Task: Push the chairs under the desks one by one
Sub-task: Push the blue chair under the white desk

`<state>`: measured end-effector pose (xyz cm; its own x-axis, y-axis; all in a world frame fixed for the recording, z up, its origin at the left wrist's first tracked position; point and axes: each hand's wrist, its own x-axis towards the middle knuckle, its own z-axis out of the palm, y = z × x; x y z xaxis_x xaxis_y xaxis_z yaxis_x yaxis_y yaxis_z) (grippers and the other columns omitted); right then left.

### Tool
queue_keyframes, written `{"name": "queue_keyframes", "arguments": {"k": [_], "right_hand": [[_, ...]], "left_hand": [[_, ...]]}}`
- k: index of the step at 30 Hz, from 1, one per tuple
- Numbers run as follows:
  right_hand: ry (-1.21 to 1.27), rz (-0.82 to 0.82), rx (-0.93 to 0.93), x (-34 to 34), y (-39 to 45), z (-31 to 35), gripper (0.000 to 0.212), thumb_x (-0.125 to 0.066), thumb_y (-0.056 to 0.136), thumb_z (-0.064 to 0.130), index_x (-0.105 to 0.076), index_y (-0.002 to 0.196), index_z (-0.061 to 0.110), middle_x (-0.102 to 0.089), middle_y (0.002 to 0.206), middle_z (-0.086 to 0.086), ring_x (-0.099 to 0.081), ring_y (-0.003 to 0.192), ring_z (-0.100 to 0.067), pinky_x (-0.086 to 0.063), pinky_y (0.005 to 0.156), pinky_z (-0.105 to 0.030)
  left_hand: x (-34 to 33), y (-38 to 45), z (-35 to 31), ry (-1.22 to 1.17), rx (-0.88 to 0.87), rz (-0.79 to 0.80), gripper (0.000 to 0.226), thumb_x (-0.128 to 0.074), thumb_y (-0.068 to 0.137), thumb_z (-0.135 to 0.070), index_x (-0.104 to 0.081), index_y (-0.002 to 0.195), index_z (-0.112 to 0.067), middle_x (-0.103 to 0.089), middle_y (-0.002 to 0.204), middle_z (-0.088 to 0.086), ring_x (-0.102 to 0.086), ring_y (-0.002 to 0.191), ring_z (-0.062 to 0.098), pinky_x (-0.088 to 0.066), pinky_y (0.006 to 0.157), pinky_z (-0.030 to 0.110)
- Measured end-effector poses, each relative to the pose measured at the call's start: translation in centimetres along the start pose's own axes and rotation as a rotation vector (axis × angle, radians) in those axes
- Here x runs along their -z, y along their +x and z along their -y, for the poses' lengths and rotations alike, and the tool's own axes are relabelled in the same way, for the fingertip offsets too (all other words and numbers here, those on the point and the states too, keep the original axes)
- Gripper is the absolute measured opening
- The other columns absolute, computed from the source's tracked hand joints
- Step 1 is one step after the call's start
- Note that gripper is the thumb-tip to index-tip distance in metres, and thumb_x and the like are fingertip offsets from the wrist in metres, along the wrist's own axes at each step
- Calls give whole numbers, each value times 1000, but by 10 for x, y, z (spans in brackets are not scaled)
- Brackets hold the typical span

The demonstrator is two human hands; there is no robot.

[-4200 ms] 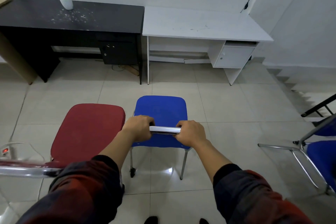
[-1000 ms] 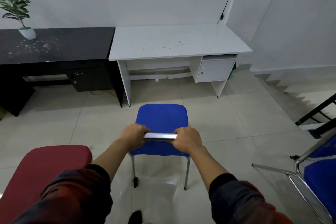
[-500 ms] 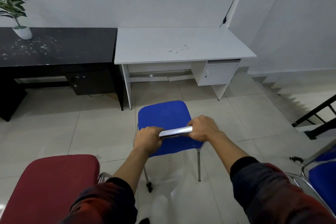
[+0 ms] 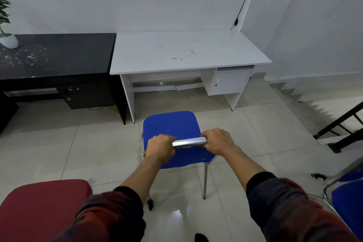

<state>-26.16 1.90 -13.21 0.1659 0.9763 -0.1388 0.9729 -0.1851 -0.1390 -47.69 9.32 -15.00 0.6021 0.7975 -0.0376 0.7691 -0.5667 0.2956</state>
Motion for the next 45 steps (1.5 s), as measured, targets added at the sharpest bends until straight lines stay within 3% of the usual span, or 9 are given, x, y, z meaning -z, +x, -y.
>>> {"name": "queue_keyframes", "arguments": {"k": [5,10,22,27,31,39,45], "right_hand": [[13,-166,97,-2,30,-14,30,-59,94,48,-69,100,20,-71,88,3,-62,72,-17,-44,59,-27],[67,-227,119,-9,49,-8,31,-61,93,48,-64,89,17,-67,79,1,-51,61,-14,-39,53,-27],[203,-90,89,-27,56,-5,35,-64,90,50,-61,103,18,-62,93,-1,-52,78,-16,-41,62,-28],[112,12,10,-27,65,4,26,-64,90,30,-60,111,14,-62,104,-5,-49,83,-21,-44,75,-32],[46,4,-25,-30,66,22,21,-62,92,23,-60,108,10,-63,102,-8,-45,77,-21,-37,71,-30],[50,6,-38,-13,98,41,22,-64,90,31,-68,109,20,-69,94,-2,-59,75,-19,-49,62,-28],[59,42,-38,-10,102,45,23,-62,89,29,-69,110,23,-70,95,0,-60,77,-19,-44,62,-26]], "left_hand": [[15,43,7,19,3,9,29,-57,92,-17,-72,115,-28,-74,99,-6,-65,85,15,-54,71,28],[30,72,20,105,-36,134,26,-60,95,-33,-68,119,-32,-67,107,-8,-60,92,13,-53,81,33],[12,77,28,160,68,127,19,-62,91,-37,-67,110,-37,-66,104,-16,-60,90,8,-53,78,26],[5,80,42,199,38,111,20,-60,91,-38,-69,109,-37,-70,101,-14,-64,85,9,-55,73,27],[2,83,50,220,21,145,21,-59,89,-38,-69,108,-38,-71,93,-12,-64,79,10,-57,71,30],[15,103,75,178,-35,97,21,-59,91,-32,-68,109,-34,-69,90,-10,-64,78,12,-58,71,31],[10,110,87,127,-56,86,22,-60,91,-40,-69,110,-34,-70,92,-11,-64,78,10,-58,72,30]]}}
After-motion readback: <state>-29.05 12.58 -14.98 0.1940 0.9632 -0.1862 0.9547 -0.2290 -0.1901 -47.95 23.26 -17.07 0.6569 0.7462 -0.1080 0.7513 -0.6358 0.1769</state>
